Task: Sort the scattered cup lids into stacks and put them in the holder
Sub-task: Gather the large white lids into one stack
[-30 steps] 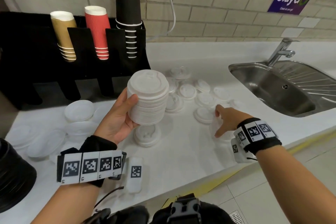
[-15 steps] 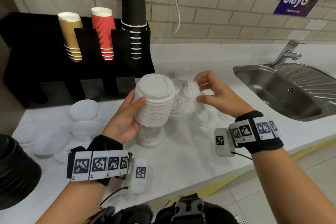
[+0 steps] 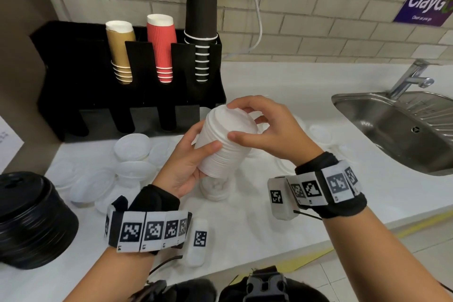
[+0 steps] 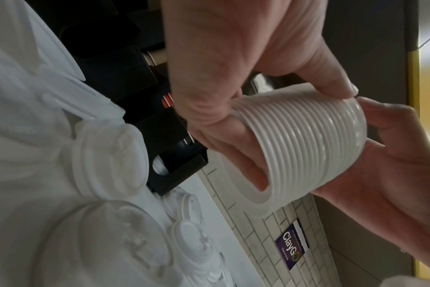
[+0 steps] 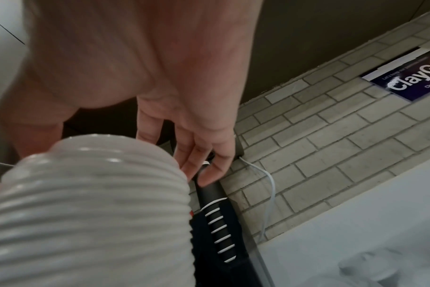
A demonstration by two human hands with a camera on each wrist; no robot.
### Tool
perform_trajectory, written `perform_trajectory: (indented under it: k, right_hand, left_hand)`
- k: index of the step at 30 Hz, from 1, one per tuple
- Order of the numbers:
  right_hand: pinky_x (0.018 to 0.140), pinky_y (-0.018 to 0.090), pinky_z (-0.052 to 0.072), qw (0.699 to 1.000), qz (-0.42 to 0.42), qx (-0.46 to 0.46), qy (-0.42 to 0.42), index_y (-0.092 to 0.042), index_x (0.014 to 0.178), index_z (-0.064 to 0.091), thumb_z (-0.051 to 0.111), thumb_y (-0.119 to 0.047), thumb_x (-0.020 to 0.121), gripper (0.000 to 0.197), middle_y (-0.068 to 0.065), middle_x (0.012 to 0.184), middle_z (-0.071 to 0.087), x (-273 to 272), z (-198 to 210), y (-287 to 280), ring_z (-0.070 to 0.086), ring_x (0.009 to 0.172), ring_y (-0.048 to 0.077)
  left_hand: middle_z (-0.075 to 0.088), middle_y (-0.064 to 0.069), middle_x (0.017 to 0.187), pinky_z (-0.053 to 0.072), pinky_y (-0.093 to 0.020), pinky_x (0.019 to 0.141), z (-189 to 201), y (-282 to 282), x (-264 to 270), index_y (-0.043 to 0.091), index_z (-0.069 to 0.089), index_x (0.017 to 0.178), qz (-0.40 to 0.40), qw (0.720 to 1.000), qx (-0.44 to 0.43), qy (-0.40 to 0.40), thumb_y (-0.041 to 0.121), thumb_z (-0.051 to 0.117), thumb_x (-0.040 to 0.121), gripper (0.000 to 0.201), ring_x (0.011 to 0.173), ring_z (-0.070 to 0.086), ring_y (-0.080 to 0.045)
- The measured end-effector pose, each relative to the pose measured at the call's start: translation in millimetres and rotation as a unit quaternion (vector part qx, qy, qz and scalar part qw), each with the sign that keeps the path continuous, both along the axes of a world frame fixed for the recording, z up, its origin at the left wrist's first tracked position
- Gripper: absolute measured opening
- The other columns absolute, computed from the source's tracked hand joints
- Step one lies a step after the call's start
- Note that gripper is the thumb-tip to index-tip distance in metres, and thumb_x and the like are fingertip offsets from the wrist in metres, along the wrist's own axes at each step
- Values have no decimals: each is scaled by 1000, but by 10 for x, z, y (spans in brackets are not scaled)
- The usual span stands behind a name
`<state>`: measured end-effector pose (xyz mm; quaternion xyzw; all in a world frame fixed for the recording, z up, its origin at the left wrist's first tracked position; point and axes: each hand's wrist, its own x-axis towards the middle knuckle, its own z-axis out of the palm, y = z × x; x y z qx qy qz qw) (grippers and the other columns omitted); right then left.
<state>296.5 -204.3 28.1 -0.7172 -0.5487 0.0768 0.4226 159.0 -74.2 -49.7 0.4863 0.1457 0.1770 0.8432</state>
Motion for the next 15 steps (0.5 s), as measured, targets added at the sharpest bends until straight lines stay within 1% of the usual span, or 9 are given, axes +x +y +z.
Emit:
perform_trajectory:
  k: [2, 4, 6, 7, 8, 9, 10, 12, 15]
  right_hand:
    - [89, 33, 52, 1000, -3, -17, 8, -29, 110, 66, 81, -30, 74, 39, -10, 112, 60, -8, 22, 23, 55, 108, 7]
    - [90, 33, 51, 999, 0, -31, 17, -29, 110, 66, 81, -30, 74, 39, -12, 111, 58, -16, 38, 43, 54, 109, 6]
    - [91, 32, 51, 999, 8, -32, 19, -30, 111, 66, 82, -28, 73, 41, -13, 111, 57, -20, 39, 56, 53, 108, 6]
    - [90, 31, 51, 999, 12, -31, 20, -29, 111, 66, 82, -28, 72, 42, -13, 111, 56, -24, 32, 61, 53, 108, 6]
    - [89, 30, 51, 999, 15, -30, 21, -29, 112, 66, 83, -28, 72, 43, -14, 110, 55, -29, 22, 63, 52, 108, 6]
    - [88, 29, 51, 999, 16, -28, 21, -29, 112, 66, 83, -29, 71, 45, -15, 110, 54, -33, 6, 63, 52, 108, 6]
    - [86, 26, 49, 999, 15, -27, 22, -30, 112, 65, 84, -30, 70, 45, -16, 111, 53, -36, -11, 62, 51, 109, 5]
    - [85, 20, 46, 999, 16, -24, 28, -31, 111, 65, 84, -31, 69, 46, -14, 113, 52, -47, -48, 57, 51, 110, 4]
    - [87, 16, 44, 999, 27, -11, 31, -30, 111, 64, 84, -31, 70, 46, -7, 118, 52, -80, -105, 58, 48, 113, 2]
  left_hand:
    - [64, -4, 128, 60, -38, 75, 7, 6, -14, 34, 56, 128, -2, 1000, 5, 2, 25, 74, 69, 62, 116, 63, -26]
    - [63, -4, 129, 60, -40, 78, -1, 21, -21, 36, 55, 128, -2, 1000, 9, 6, 29, 80, 62, 71, 119, 61, -27]
    - [62, -5, 130, 60, -41, 80, -3, 29, -29, 36, 55, 129, -6, 1000, 13, 6, 34, 85, 59, 77, 121, 59, -29]
    - [62, -5, 131, 59, -41, 81, -1, 29, -31, 36, 54, 130, -8, 1000, 13, 7, 38, 90, 55, 83, 121, 59, -29]
    - [62, -5, 131, 59, -42, 82, 0, 27, -34, 35, 53, 132, -8, 1000, 13, 8, 45, 94, 47, 95, 121, 59, -28]
    - [61, -5, 133, 59, -43, 83, -1, 24, -35, 33, 52, 134, -9, 1000, 13, 7, 51, 96, 39, 106, 121, 59, -27]
    - [60, -6, 135, 57, -44, 85, 0, 18, -34, 31, 50, 136, -10, 1000, 11, 4, 55, 96, 35, 114, 122, 58, -28]
    - [58, -8, 138, 56, -45, 88, 6, 8, -31, 29, 49, 139, -11, 1000, 5, -2, 58, 94, 34, 119, 126, 56, -29]
    - [57, -8, 139, 57, -44, 85, 3, 6, -24, 27, 48, 140, -6, 1000, -5, -5, 59, 94, 34, 120, 128, 54, -30]
